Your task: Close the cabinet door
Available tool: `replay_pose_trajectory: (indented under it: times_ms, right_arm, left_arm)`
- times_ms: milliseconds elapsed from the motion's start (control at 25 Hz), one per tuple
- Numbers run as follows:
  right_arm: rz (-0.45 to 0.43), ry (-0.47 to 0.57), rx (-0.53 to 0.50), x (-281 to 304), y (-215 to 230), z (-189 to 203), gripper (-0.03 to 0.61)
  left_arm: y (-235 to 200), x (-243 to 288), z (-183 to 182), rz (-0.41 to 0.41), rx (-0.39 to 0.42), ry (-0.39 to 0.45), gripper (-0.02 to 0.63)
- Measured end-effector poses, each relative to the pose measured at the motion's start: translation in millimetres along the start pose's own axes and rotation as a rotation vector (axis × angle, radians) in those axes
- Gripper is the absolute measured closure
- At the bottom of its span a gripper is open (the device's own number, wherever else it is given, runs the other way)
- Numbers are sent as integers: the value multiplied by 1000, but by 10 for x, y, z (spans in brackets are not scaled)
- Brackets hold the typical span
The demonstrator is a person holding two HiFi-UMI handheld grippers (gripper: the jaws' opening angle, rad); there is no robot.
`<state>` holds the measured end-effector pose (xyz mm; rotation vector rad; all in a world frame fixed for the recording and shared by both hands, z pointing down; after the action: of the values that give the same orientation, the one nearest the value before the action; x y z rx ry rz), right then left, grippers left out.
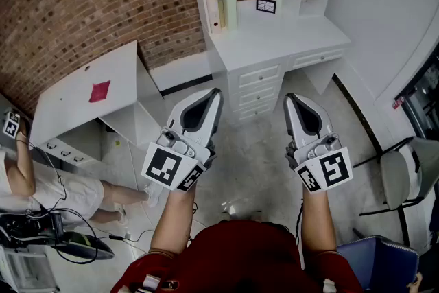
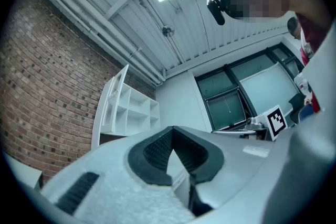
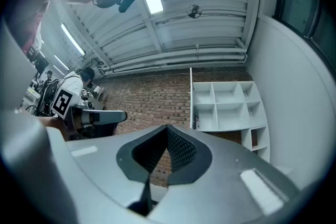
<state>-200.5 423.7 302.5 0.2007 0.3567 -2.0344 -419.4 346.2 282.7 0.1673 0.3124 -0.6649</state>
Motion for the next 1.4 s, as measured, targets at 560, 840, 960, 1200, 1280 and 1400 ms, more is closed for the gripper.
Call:
replay_pose_trajectory:
  times_ms: [560, 840, 960, 1200, 1280, 1400]
  right_arm:
    - [10, 16, 16, 230, -229, 63, 565]
    - [41, 18, 21, 403, -379, 94, 565]
    - [54, 11, 9, 462, -408, 64, 565]
    - [59, 15, -8, 598, -304, 19, 565]
    - [54, 26, -10, 662, -232, 33, 565]
    - [39, 35, -14, 749, -79, 73, 565]
  left_arm:
    - [-327, -191, 30, 12, -18, 7, 611]
    - [-608, -286, 97, 47, -42, 4, 611]
    - [-722, -275, 104, 57, -51, 9, 611]
    - [-850, -164, 96, 72, -51, 11, 611]
    - [-892, -90, 106, 74, -42, 13, 611]
    - [-945, 69, 127, 65, -31, 17, 611]
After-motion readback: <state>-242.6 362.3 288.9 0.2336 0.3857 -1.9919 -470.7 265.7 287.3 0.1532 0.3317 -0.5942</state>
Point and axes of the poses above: the fingertips, and each gripper's own axes: x forward along the fingers, y to its right, z out of its underside, the point moved 8 cm from there along -x, backward along the fingers, and after that the axes turned 10 degrees about -z, right-handed, at the moved point
